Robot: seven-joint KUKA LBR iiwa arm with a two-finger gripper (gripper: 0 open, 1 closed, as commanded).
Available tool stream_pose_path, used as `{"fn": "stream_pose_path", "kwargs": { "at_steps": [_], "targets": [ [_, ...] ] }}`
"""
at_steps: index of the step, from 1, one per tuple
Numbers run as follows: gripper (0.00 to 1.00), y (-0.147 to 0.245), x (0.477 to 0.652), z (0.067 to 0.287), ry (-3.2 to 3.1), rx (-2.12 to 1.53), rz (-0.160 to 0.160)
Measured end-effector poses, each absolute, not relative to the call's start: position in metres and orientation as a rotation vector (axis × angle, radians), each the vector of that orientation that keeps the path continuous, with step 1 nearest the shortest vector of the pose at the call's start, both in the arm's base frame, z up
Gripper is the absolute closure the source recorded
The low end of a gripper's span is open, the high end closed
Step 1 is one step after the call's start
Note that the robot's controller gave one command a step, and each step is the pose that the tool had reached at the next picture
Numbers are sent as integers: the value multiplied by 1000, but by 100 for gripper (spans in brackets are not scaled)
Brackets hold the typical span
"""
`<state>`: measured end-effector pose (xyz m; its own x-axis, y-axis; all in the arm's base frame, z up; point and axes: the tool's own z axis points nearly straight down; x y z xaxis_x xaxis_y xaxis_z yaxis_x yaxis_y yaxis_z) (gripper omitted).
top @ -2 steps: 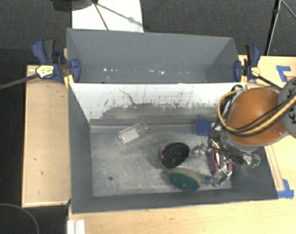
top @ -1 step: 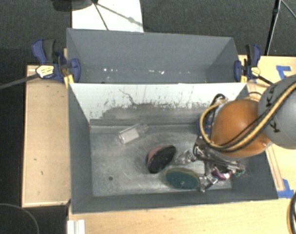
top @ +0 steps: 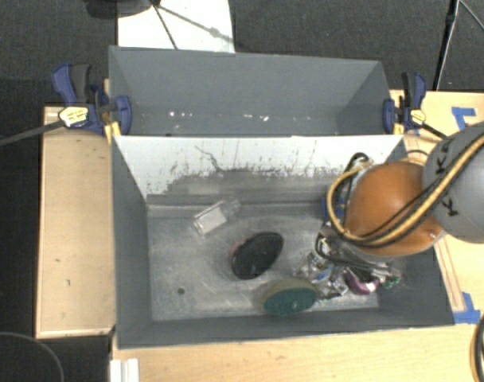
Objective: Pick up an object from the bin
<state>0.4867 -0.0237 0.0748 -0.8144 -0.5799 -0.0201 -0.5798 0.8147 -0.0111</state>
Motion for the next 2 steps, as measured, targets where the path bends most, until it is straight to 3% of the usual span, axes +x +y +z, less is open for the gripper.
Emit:
{"fn": "stream_pose_path", "kwargs": {
  "at_steps": [1, 2],
  "targets": [
    [100, -36, 493, 141, 2792, -1424, -5],
    [0, -35, 492, 140, 2798, -1421, 1]
  ]
}}
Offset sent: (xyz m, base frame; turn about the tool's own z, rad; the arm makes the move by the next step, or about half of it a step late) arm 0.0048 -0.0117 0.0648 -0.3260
